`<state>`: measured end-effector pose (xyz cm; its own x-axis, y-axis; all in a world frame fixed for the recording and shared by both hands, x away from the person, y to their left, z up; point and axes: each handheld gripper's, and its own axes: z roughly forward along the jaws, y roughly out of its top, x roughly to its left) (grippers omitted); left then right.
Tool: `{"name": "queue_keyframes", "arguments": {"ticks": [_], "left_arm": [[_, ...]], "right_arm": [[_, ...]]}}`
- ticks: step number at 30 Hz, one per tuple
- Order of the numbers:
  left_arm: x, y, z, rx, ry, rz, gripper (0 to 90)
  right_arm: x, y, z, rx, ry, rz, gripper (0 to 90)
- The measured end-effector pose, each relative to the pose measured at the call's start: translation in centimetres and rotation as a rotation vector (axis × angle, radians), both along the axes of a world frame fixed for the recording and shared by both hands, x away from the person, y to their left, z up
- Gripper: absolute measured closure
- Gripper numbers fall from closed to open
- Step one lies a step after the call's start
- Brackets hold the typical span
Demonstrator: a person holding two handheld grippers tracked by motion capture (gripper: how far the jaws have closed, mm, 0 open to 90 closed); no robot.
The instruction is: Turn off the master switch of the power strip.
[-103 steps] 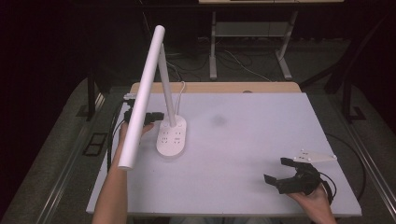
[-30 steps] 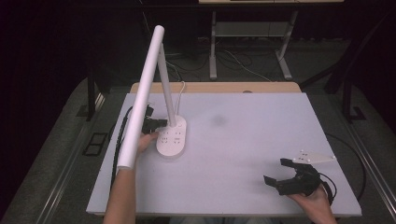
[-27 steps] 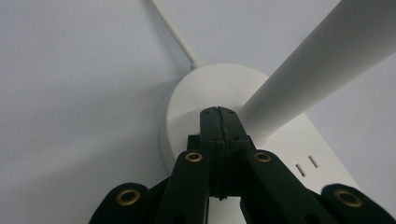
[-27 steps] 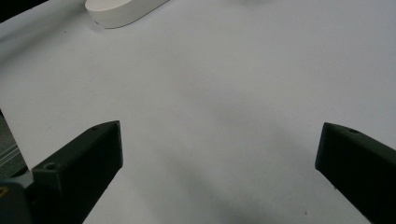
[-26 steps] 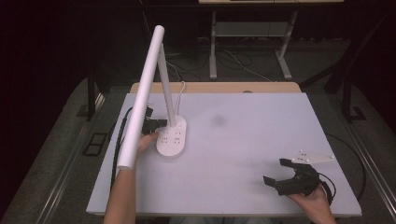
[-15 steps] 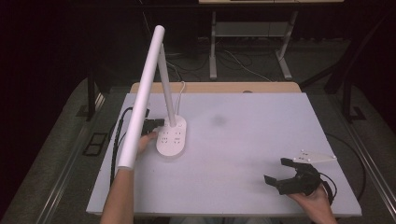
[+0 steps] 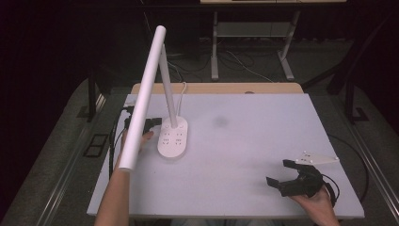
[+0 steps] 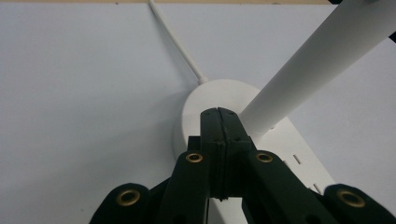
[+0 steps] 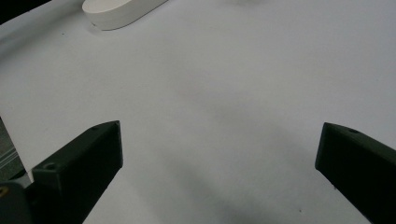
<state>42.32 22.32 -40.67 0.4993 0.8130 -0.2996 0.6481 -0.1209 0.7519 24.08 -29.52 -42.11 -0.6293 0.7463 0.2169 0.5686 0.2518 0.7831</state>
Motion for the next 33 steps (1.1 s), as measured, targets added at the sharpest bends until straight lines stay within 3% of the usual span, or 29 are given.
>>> {"name": "queue_keyframes", "arguments": {"ticks": [17,24,25,26,28,29,30,33], "left_arm": [[-1.9,1.5,2.5,-0.004,-0.047,0.038,89.5],[-3.3,1.7,3.3,-0.022,-0.074,0.039,71.0],[-3.6,1.8,3.3,-0.036,-0.077,0.038,63.3],[-3.8,1.8,3.4,-0.048,-0.079,0.039,63.3],[-4.3,1.8,3.5,-0.055,-0.090,0.038,52.8],[-4.6,1.9,3.6,-0.058,-0.093,0.026,41.3],[-4.9,1.9,3.6,-0.062,-0.099,0.020,41.3],[-5.7,1.9,3.6,-0.089,-0.103,0.003,25.6]], "right_arm": [[0.0,0.0,0.0,0.002,-0.002,0.000,0.2],[0.0,0.1,0.1,0.006,-0.002,0.001,0.2],[-0.1,0.1,0.1,0.006,-0.002,0.001,0.2],[-0.1,0.1,0.1,0.006,-0.002,0.001,0.2],[-0.1,0.0,0.1,0.007,-0.004,0.002,0.2],[-0.1,0.0,0.1,0.007,-0.006,0.002,0.2],[-0.1,0.0,0.1,0.007,-0.006,0.002,0.2],[-0.1,0.0,0.1,0.008,-0.004,0.003,0.2]]}}
